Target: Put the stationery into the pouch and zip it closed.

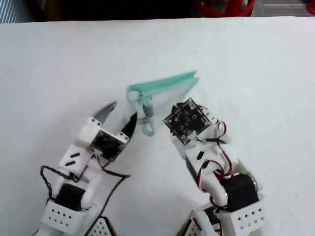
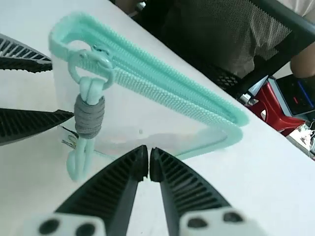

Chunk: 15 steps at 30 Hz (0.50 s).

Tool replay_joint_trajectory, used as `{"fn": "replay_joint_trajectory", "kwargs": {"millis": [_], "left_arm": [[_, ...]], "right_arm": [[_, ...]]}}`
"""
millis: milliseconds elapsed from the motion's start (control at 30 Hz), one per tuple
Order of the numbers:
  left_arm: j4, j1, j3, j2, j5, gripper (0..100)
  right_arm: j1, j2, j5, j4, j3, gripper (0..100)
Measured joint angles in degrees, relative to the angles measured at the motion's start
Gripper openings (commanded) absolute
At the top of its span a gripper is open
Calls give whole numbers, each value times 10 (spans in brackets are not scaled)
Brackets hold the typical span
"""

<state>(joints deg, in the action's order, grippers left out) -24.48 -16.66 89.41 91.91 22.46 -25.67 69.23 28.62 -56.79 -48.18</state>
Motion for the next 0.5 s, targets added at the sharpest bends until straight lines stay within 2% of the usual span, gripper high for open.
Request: {"fn": "replay_joint_trajectory", "kwargs": {"millis": [133, 333, 500], "left_arm": [[0, -41, 0, 0, 0, 214], [0, -68, 0, 0, -27, 214], [0, -120, 0, 0, -29, 211]], "right_arm": [[16, -1, -5, 0, -28, 21], [84, 3, -5, -3, -44, 21], [123, 3, -5, 4, -46, 21]]}}
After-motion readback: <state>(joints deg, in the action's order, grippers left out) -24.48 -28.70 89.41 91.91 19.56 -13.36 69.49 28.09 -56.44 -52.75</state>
